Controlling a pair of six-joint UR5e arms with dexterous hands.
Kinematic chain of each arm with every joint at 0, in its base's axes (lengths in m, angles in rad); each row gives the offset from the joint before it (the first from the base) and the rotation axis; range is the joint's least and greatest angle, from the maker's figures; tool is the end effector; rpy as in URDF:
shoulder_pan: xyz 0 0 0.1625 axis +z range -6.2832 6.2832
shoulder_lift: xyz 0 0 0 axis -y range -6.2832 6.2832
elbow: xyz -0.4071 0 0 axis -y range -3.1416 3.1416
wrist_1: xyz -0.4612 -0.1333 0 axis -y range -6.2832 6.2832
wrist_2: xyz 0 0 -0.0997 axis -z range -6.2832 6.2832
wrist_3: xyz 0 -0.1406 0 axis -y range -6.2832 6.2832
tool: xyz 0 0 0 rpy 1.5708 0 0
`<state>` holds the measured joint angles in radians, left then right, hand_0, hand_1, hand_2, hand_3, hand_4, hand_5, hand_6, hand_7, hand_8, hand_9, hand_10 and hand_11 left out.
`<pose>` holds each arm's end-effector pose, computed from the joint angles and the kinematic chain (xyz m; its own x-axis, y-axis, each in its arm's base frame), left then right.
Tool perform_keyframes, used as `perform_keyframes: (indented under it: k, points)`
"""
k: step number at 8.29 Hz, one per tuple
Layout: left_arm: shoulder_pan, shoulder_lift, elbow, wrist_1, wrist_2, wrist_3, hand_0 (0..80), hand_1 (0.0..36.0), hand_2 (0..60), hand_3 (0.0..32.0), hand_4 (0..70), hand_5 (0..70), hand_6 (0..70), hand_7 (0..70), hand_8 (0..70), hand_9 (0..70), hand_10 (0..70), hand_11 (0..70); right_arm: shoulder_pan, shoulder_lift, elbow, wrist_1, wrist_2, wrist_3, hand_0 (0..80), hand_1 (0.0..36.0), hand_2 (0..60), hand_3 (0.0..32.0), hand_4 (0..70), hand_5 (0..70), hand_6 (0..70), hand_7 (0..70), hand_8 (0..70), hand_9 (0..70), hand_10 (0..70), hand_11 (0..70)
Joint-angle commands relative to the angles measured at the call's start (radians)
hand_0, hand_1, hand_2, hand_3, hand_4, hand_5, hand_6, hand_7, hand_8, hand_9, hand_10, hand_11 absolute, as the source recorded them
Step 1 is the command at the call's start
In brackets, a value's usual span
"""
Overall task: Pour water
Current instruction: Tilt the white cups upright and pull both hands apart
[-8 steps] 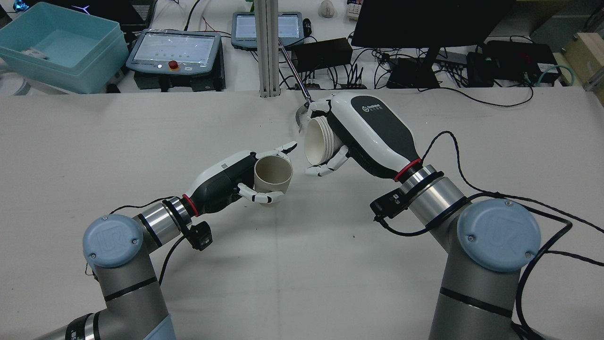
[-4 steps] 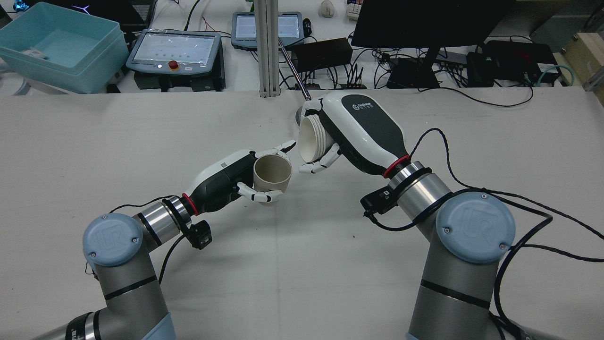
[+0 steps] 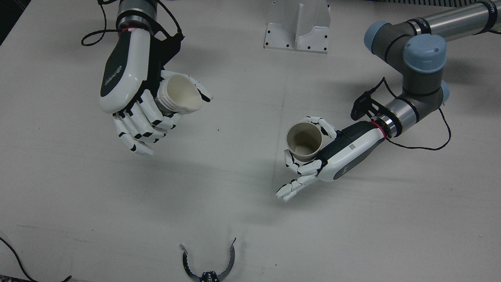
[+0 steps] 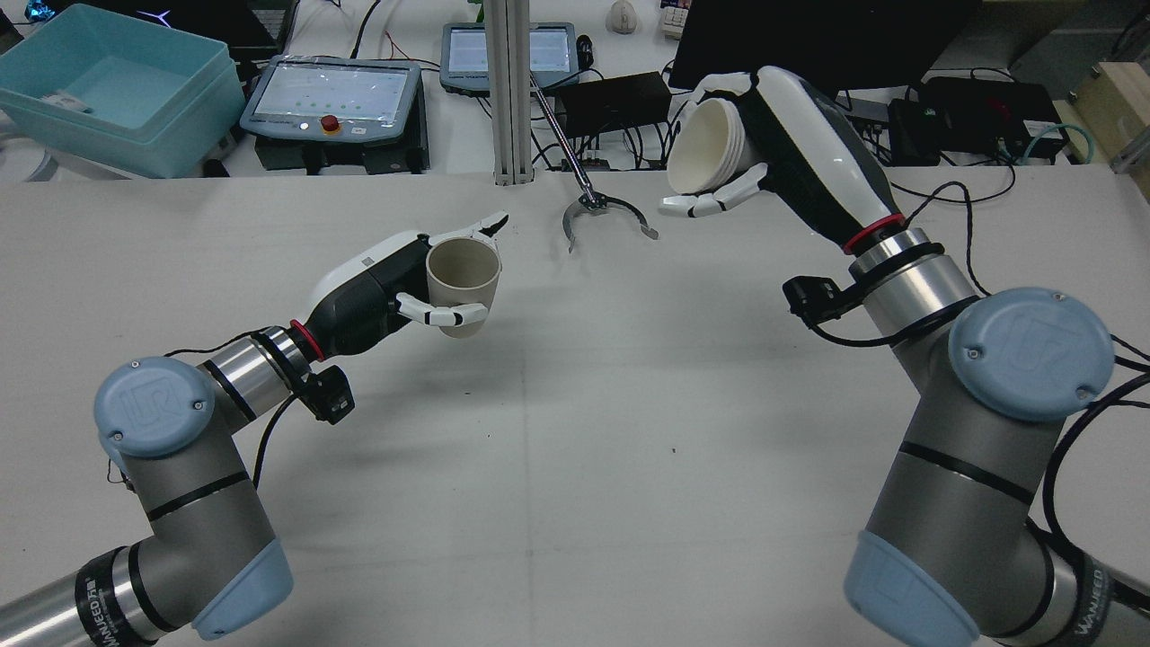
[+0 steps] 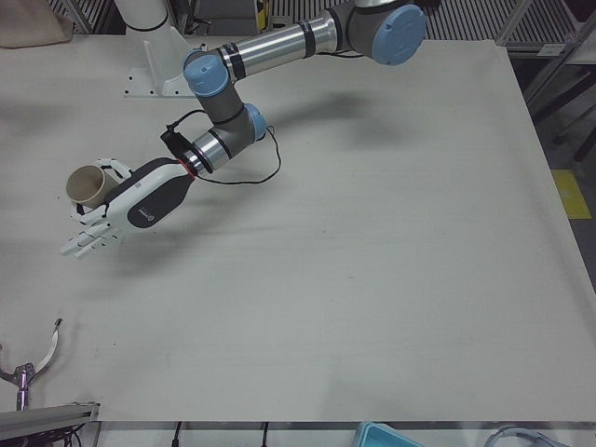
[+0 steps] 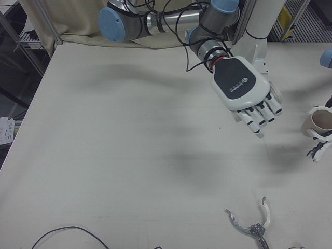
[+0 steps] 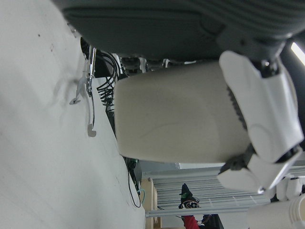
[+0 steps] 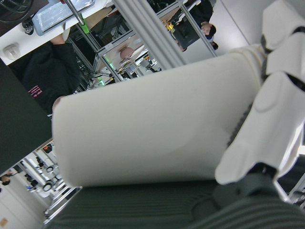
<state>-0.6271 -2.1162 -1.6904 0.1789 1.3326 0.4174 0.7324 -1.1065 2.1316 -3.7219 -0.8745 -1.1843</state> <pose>0.5027 -0.5699 0.2503 -0.8291 -0.4963 -0.2577 -0.0462 0.5200 -0.8529 -0.2684 -0.5419 0.1759 -0.6520 -0.1974 0.7321 -0.7533 0.2783 -0.5959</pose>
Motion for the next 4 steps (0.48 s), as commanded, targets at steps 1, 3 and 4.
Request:
perform_keyframes:
  k: [1, 3, 4]
  points:
    - [-0.141, 0.115, 0.000, 0.005, -0.001, -0.051, 40.9, 36.0, 60.0, 0.0, 24.5, 57.2, 2.2, 6.1, 1.1, 2.4, 4.6, 9.1, 0.123, -0.144, -0.068, 0.014, 0.052, 0.378, 53.1, 33.1, 60.0, 0.0, 22.2, 70.0, 49.2, 66.8, 45.3, 62.0, 23.4, 36.0]
    - [-0.233, 0.243, 0.001, -0.024, -0.003, -0.101, 40.0, 36.0, 60.0, 0.0, 24.2, 56.6, 2.3, 5.9, 1.0, 2.3, 4.7, 9.1, 0.127, -0.145, -0.210, 0.017, 0.127, 0.649, 51.2, 30.1, 60.0, 0.0, 20.4, 70.0, 47.6, 63.9, 45.5, 62.3, 26.3, 39.9]
    - [-0.275, 0.307, 0.001, -0.041, -0.006, -0.120, 39.9, 36.0, 60.0, 0.0, 23.9, 56.3, 2.2, 5.7, 1.1, 2.5, 4.7, 9.1, 0.139, -0.144, -0.235, 0.019, 0.162, 0.696, 50.7, 28.1, 60.0, 0.0, 19.7, 70.0, 46.7, 62.1, 45.8, 62.7, 27.1, 41.0]
